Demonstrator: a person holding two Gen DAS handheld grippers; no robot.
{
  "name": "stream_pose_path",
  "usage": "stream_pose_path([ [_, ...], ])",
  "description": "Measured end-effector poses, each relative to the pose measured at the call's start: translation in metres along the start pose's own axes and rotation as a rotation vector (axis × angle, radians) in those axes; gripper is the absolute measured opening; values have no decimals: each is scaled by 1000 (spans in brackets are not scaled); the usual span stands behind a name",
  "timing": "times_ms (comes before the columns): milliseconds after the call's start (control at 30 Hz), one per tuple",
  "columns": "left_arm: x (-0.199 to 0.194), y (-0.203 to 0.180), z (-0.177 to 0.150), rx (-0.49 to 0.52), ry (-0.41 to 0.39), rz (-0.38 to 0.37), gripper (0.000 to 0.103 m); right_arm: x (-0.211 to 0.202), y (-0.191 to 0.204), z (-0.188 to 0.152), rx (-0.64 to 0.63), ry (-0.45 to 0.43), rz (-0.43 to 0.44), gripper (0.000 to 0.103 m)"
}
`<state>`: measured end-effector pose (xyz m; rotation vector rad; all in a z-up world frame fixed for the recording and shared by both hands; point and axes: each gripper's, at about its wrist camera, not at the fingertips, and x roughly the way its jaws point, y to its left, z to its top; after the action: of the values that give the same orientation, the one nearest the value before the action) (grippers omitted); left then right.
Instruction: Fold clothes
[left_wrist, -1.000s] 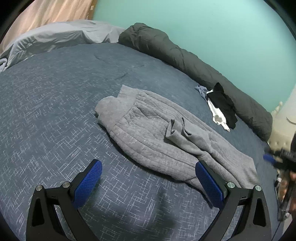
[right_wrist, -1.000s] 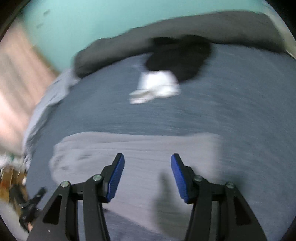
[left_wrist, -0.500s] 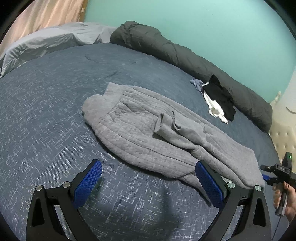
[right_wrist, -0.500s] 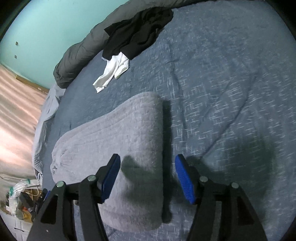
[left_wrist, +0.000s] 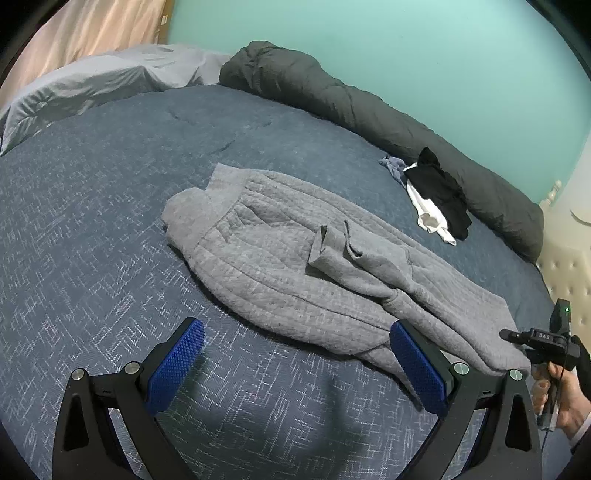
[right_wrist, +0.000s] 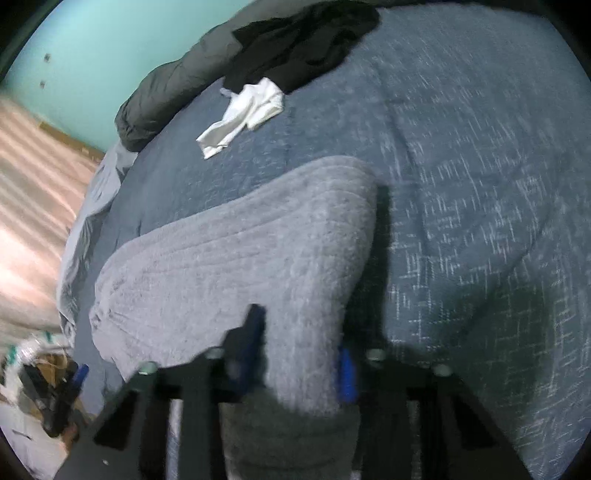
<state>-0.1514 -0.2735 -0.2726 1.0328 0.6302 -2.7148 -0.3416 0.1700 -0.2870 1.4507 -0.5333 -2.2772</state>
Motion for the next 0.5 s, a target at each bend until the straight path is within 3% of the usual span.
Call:
stream_pose_path([
  [300, -3, -2, 1, 9, -8, 8, 103, -64, 24, 21, -41, -110, 3, 14],
  [500, -3, -7, 1, 18, -9, 6, 103, -116, 26, 37, -83, -138, -11, 13],
])
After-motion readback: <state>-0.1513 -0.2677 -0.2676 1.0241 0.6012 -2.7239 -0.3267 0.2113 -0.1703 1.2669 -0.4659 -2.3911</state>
